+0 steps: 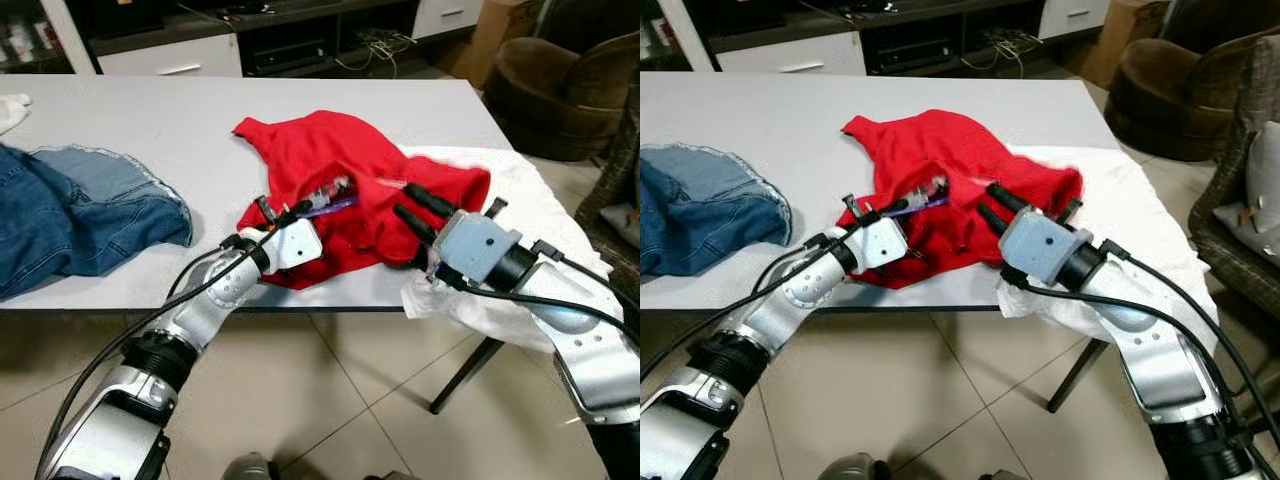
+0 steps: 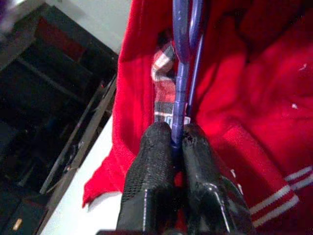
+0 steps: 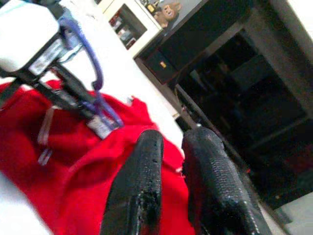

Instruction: Hang hanger

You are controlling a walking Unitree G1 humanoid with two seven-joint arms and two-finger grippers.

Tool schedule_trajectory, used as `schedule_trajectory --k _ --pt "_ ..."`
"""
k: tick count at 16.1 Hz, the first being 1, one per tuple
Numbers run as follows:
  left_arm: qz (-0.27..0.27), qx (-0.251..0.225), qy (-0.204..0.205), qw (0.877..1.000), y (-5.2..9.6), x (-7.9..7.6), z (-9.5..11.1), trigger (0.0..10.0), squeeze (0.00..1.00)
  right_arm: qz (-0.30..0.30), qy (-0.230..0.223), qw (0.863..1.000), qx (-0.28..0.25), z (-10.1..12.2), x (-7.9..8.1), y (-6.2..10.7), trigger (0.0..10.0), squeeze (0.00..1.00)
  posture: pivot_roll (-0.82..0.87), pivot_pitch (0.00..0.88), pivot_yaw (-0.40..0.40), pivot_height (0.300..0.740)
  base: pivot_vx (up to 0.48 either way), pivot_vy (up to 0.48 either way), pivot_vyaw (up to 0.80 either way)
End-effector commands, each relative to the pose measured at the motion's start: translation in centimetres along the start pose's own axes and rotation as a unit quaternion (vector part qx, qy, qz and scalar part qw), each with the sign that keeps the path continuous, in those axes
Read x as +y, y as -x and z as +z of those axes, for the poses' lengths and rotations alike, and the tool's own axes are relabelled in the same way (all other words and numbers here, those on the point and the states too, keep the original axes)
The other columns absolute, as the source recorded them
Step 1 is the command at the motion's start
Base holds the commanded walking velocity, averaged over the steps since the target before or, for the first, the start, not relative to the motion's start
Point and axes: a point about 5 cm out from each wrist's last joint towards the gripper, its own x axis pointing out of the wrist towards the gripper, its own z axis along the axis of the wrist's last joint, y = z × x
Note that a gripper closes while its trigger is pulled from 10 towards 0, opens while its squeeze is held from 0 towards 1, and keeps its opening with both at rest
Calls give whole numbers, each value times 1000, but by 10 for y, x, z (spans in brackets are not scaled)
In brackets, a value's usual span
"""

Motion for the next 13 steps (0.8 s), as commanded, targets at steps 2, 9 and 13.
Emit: schedule_trajectory --k 2,9,13 --pt "18 1 17 1000 -2 1 1 10000 71 -4 39 999 1 2 -9 4 10000 0 28 11 12 740 0 0 0" --pt "16 -10 -30 999 -2 9 2 10000 63 113 174 977 38 -4 -21 15 10000 267 24 9 3 740 0 0 0" --pt "6 -17 -46 999 1 4 3 10000 63 120 201 971 40 -7 -11 1 10000 0 37 7 -4 740 0 0 0"
